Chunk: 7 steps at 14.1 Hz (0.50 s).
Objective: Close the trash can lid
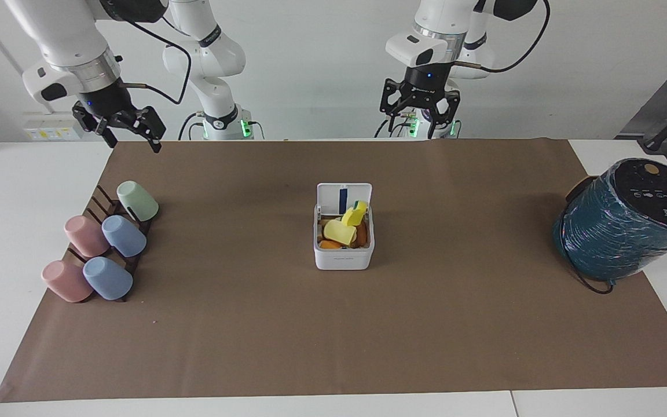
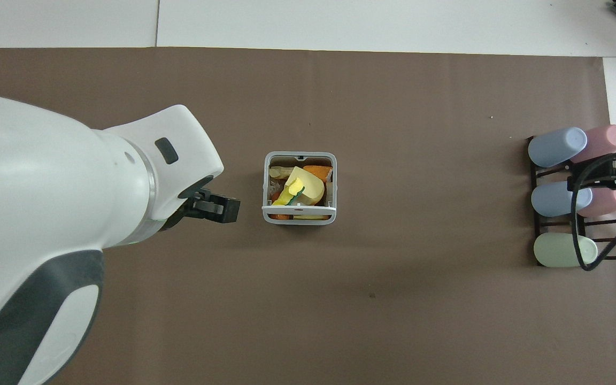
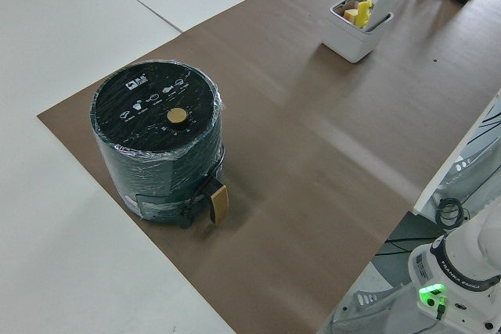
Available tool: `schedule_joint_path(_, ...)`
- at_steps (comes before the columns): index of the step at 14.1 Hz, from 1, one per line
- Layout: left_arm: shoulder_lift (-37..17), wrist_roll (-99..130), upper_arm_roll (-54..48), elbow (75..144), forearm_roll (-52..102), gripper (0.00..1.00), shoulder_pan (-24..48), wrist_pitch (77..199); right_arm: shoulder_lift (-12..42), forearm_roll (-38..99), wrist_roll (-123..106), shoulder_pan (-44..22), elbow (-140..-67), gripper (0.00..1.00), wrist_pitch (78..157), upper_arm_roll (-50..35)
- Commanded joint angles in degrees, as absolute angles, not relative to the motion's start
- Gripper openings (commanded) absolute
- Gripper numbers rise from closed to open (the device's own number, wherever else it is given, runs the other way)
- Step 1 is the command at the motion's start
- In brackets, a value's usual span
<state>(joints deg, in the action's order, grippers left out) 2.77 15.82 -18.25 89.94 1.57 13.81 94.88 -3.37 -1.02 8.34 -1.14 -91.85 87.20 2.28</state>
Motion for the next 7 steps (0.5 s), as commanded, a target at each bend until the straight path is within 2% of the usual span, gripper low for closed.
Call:
schedule_joint_path(1,3.25,19.59,-17.49,92.11,2.2,0.88,15.9,96.59,-4.48,0.0,9.32,-0.7,-92.81,1.0,86.48,1.93)
schedule_joint_path(4,2.29,22.84,-17.49,93.94,2.29,0.87,17.58,99.83,-4.48,0.0,9.32,-0.7,-92.81,1.0,86.48,1.93)
schedule_joint_path(7,1.59,28.46,-17.49,99.48,2.29,0.86,20.65,106.85,-4.48,0.0,9.32,-0.7,-92.81,1.0,86.48,1.93)
